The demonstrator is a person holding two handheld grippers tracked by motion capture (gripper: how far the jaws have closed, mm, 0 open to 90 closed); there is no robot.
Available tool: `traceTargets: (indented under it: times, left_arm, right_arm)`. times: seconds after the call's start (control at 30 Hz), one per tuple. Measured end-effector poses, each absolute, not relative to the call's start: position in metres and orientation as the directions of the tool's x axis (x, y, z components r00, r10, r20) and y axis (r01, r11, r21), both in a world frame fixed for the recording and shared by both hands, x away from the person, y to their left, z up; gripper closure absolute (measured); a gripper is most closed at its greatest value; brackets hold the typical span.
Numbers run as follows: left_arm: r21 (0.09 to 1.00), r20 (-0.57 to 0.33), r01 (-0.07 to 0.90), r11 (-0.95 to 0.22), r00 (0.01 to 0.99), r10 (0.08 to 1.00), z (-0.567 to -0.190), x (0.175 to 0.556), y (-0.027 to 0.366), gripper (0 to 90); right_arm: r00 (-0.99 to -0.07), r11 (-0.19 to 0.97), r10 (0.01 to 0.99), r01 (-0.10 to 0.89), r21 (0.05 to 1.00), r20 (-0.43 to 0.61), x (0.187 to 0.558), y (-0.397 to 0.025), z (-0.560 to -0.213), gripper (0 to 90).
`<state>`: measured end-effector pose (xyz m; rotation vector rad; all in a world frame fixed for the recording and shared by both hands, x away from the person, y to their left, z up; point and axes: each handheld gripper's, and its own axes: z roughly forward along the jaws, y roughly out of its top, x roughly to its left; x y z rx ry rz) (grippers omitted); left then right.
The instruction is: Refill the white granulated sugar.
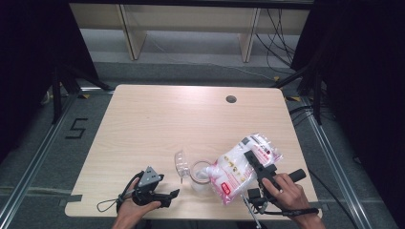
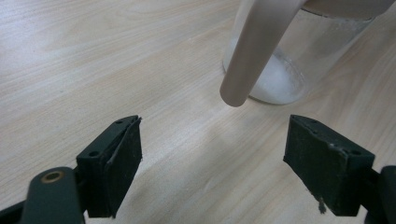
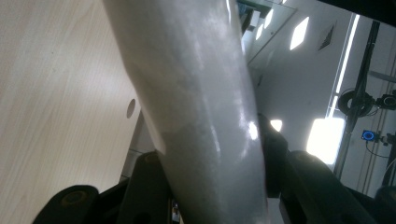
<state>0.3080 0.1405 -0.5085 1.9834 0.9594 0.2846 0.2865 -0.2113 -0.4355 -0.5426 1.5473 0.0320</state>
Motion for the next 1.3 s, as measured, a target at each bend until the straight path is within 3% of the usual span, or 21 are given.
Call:
traceTargets:
  times: [0.33,0.43,1.0,1.3]
  left_arm:
    - [0.801,-0.160,0.517,-0.303,0.672,0.723,-0.5086,0.3080,0.1403,18.5]
    - [0.801,-0.160,0.517,-0.303,0.672,0.723,-0.5086,0.3079,0.1404,18.5]
    - [0.799,-0.162,0.519,-0.303,0.672,0.722,-0.5083,0.3079,0.1407,18.5]
    - [0.801,-0.149,0.509,-0.315,0.680,0.718,-0.5077,0.3081,0.1416,18.5]
  right_arm:
    - [0.069,0.870,-0.333,-0.363,-0.334,-0.941,0.2867,-0.2100,-0.4332,65.9]
    - [0.054,0.889,-0.293,-0.352,-0.293,-0.954,0.2859,-0.2101,-0.4354,66.2]
    - [0.048,0.890,-0.288,-0.356,-0.286,-0.956,0.2867,-0.2105,-0.4358,67.4]
    - [0.066,0.872,-0.322,-0.368,-0.323,-0.944,0.2877,-0.2101,-0.4331,67.6]
